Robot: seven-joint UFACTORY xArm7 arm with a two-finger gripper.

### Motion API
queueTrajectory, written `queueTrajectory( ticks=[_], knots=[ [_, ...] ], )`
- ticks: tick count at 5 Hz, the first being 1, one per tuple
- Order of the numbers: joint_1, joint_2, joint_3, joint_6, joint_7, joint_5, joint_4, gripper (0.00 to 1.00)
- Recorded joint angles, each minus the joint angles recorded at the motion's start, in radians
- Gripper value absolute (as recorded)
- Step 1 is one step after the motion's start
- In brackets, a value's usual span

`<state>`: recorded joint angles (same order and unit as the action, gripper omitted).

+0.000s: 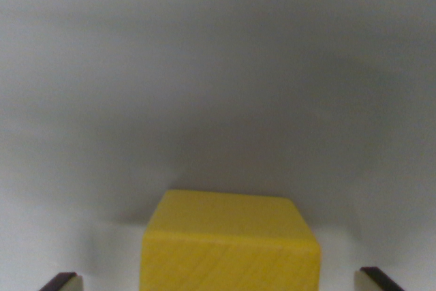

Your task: Pick yellow cube

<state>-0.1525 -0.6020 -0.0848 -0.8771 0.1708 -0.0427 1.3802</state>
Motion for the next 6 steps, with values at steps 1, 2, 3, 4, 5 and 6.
queueTrajectory(
  ticks=[1,2,3,4,5,6],
  knots=[
    [0.0,0.0,0.0,0.0,0.0,0.0,0.0,0.0],
    [0.0,0.0,0.0,0.0,0.0,0.0,0.0,1.0],
    [0.0,0.0,0.0,0.0,0.0,0.0,0.0,1.0],
    [0.0,0.0,0.0,0.0,0.0,0.0,0.0,1.0],
    [0.0,0.0,0.0,-0.001,0.0,0.0,0.001,1.0],
    [0.0,0.0,0.0,-0.001,0.0,0.0,0.001,1.0]
  ],
)
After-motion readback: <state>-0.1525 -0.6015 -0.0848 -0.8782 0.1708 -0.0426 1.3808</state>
